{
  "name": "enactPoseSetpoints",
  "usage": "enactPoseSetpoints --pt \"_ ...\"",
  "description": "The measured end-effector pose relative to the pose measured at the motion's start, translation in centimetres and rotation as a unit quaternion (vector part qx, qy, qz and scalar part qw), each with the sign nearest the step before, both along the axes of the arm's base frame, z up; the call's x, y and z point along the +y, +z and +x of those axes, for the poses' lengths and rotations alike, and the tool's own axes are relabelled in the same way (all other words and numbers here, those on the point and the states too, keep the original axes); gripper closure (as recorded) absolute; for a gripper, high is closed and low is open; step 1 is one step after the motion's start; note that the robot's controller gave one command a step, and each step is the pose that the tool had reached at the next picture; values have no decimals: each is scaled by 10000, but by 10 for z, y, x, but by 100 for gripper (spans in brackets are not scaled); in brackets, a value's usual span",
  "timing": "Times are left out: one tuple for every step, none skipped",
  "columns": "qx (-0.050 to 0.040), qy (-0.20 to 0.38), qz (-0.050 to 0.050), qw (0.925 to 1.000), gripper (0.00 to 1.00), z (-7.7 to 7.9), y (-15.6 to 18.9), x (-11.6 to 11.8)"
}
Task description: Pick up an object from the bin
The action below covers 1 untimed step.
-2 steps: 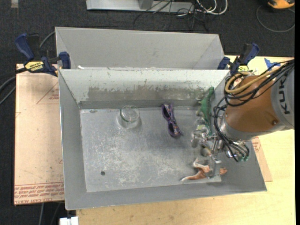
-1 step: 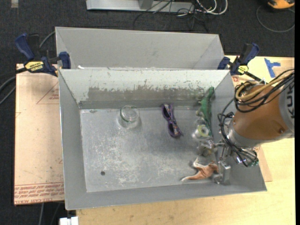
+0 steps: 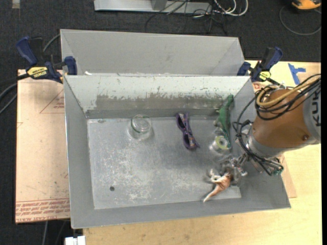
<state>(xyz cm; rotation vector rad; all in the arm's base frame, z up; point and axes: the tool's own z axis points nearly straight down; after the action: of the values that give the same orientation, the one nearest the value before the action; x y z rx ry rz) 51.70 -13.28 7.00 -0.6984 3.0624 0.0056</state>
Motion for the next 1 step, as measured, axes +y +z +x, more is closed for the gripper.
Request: enactPoseSetpoints --pt "0 8 -1 10000 100 0 0 0"
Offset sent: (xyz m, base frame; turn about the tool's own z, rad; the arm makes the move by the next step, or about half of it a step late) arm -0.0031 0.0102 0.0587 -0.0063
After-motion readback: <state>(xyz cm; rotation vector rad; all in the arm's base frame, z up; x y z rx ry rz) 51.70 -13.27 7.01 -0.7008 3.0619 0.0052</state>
